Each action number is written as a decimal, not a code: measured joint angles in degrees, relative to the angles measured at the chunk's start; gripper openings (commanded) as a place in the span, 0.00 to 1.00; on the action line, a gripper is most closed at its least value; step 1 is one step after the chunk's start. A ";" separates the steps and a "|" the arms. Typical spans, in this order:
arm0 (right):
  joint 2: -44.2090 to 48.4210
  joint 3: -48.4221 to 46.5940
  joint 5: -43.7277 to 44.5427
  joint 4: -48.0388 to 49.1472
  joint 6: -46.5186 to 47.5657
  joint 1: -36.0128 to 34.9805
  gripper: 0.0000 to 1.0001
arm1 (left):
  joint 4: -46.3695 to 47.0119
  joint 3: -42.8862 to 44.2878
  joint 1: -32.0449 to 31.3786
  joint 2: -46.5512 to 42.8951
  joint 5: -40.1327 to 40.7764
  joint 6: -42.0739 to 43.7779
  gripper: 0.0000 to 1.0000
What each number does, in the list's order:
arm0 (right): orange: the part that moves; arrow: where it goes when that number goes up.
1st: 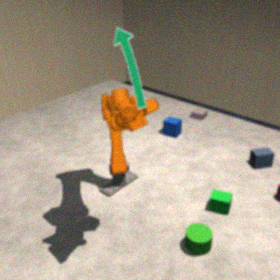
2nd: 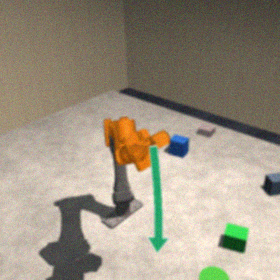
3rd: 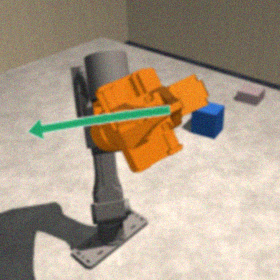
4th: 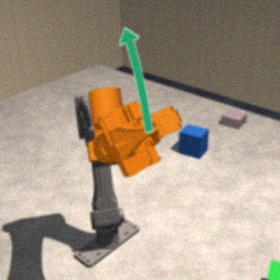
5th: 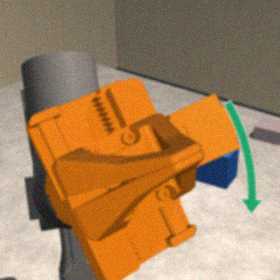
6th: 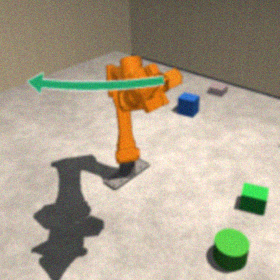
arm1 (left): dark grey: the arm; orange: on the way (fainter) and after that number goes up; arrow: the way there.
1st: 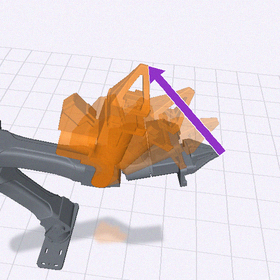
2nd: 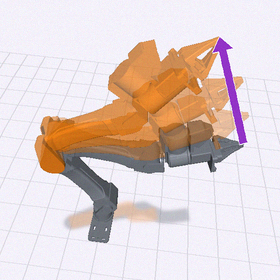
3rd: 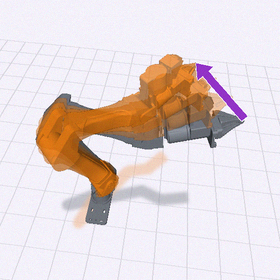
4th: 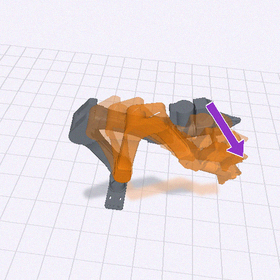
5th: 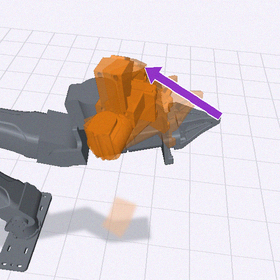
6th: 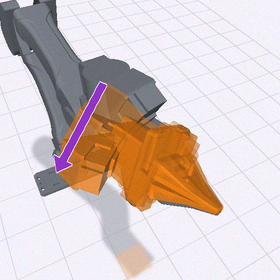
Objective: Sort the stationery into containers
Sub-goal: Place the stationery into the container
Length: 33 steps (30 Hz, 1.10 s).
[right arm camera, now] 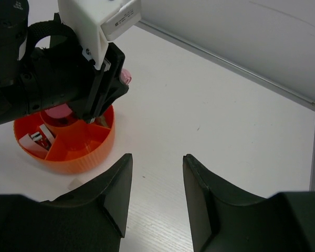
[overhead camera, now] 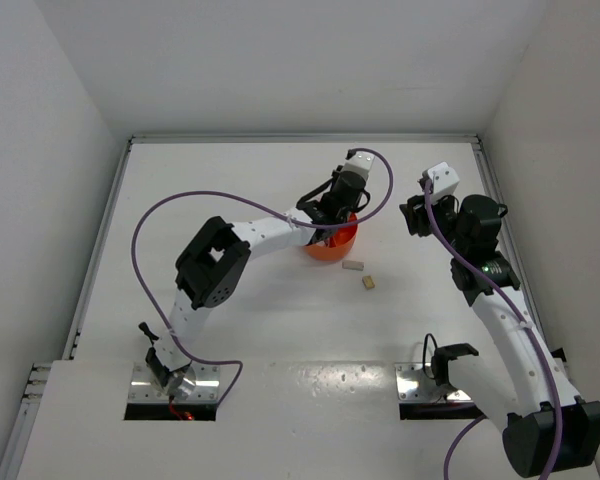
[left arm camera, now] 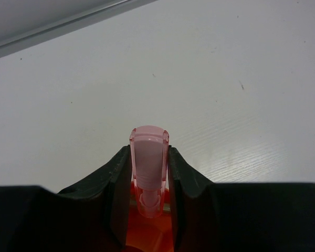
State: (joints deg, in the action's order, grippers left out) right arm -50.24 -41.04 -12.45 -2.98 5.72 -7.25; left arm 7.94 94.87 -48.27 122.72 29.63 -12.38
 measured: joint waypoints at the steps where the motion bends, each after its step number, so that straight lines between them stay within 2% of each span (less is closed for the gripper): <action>1: 0.00 0.00 0.02 0.00 0.00 0.00 0.44 | -0.04 0.00 0.07 0.26 -0.11 0.04 0.07; 9: 0.00 0.00 0.02 0.04 -0.11 0.00 0.44 | -0.66 0.00 0.17 1.09 -1.22 -0.39 0.09; 17: 0.00 0.00 0.04 0.44 -0.17 0.00 0.44 | -0.46 -0.15 0.63 1.09 -1.99 -0.55 0.19; 22: 0.00 0.00 0.04 0.44 -0.17 0.00 0.44 | 0.44 -0.55 0.66 1.07 -2.95 -0.55 0.22; 33: -0.02 0.00 0.11 0.44 -0.17 0.00 0.44 | 2.51 -2.60 1.29 -0.02 -6.58 -0.52 0.42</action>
State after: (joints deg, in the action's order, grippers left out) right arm -50.26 -41.04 -12.34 -2.55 5.54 -7.25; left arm 10.46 92.27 -46.98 122.69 23.05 -12.91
